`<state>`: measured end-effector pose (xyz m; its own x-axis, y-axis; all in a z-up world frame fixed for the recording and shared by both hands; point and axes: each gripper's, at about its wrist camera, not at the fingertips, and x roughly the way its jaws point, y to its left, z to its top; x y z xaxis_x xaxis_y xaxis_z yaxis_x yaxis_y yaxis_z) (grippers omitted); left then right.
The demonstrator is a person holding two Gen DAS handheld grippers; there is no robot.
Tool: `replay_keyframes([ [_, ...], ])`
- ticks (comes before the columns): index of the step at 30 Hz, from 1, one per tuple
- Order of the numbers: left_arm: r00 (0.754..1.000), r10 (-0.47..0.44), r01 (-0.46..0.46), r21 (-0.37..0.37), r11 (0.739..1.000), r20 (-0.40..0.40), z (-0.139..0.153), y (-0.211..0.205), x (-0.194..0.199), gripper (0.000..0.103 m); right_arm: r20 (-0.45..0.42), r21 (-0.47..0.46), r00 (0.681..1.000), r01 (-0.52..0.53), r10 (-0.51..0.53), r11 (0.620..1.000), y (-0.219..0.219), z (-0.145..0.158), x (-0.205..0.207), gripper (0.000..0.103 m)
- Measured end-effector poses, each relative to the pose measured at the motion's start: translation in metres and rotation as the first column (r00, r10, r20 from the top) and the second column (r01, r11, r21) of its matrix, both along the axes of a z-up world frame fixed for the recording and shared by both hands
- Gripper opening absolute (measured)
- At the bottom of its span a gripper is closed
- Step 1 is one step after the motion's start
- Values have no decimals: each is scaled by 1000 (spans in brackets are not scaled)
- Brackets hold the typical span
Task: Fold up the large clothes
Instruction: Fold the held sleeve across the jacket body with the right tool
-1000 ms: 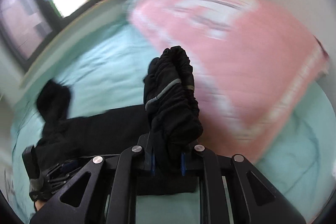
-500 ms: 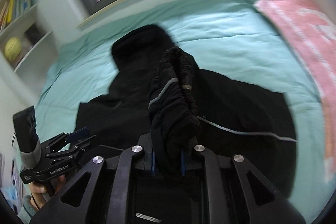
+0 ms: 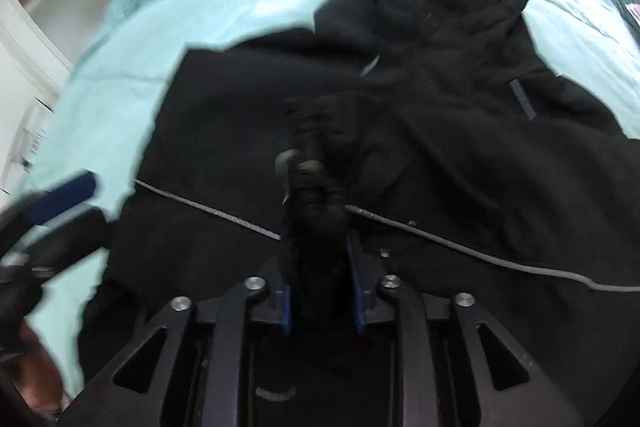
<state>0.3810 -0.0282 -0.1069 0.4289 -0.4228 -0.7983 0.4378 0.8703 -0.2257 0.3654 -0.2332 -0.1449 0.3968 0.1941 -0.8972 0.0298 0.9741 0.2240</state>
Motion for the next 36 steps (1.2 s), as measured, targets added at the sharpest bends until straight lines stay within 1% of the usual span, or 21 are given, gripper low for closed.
replay_keyframes([
  [1,1000,-6,6,-1,1000,-15,-4,5,2,59,1,-18,1000,0,0,1000,6,-5,2,41],
  [2,999,-16,16,-4,1000,-30,-7,7,3,59,2,-4,1000,-7,7,1000,8,-5,2,53],
  [3,998,-35,35,-11,999,-50,-11,8,4,59,6,18,1000,-13,13,1000,9,-2,2,59],
  [6,992,-83,79,-49,996,-90,-19,5,8,59,23,79,1000,-17,15,997,6,14,-3,59],
  [9,986,-118,108,-93,990,-115,-20,-6,8,59,80,106,997,12,-20,994,-13,40,-21,59],
  [11,982,-138,123,-119,985,-128,-22,-19,11,59,112,90,992,49,-59,995,-34,54,-34,59],
  [14,974,-154,126,-167,978,-164,-31,-43,21,59,124,33,981,146,-149,989,-82,66,-53,59],
  [16,970,-138,104,-171,980,-198,-40,-57,30,59,121,-13,969,220,-217,975,-111,69,-60,59],
  [19,963,-133,86,-199,976,-233,-52,-76,39,59,110,-39,950,298,-292,954,-152,70,-75,59],
  [20,963,-125,81,-186,979,-238,-56,-82,41,55,103,-47,943,322,-316,946,-164,68,-80,59],
  [21,965,-118,81,-165,983,-232,-58,-91,43,30,99,-57,938,340,-333,939,-172,67,-84,59],
  [22,969,-108,78,-136,988,-223,-59,-95,44,20,95,-78,930,362,-355,929,-181,65,-88,59],
  [23,971,-104,78,-126,989,-215,-58,-97,45,18,93,-89,926,373,-365,924,-190,68,-97,59],
  [24,975,-101,72,-148,986,-198,-53,-95,46,17,90,-99,922,383,-375,918,-197,70,-101,59],
  [25,982,-94,65,-173,983,-165,-42,-90,46,17,88,-103,919,393,-385,914,-203,69,-103,59],
  [27,994,-63,45,-186,982,-92,-17,-72,44,17,85,-106,921,388,-381,915,-208,67,-104,59],
  [29,997,-33,21,-177,984,-66,-3,-51,44,17,91,-121,927,372,-363,920,-208,67,-101,60],
  [30,998,-13,1,-174,985,-66,0,-34,46,17,92,-129,932,360,-350,924,-206,66,-99,59],
  [33,992,27,-46,-149,988,-127,-13,2,53,17,68,-112,944,328,-322,938,-200,52,-90,60],
  [35,976,50,-77,-126,989,-210,-41,18,59,18,43,-117,952,307,-304,945,-194,37,-84,61],
  [36,971,52,-81,-117,990,-235,-52,21,60,18,37,-138,954,298,-296,944,-190,28,-80,63],
])
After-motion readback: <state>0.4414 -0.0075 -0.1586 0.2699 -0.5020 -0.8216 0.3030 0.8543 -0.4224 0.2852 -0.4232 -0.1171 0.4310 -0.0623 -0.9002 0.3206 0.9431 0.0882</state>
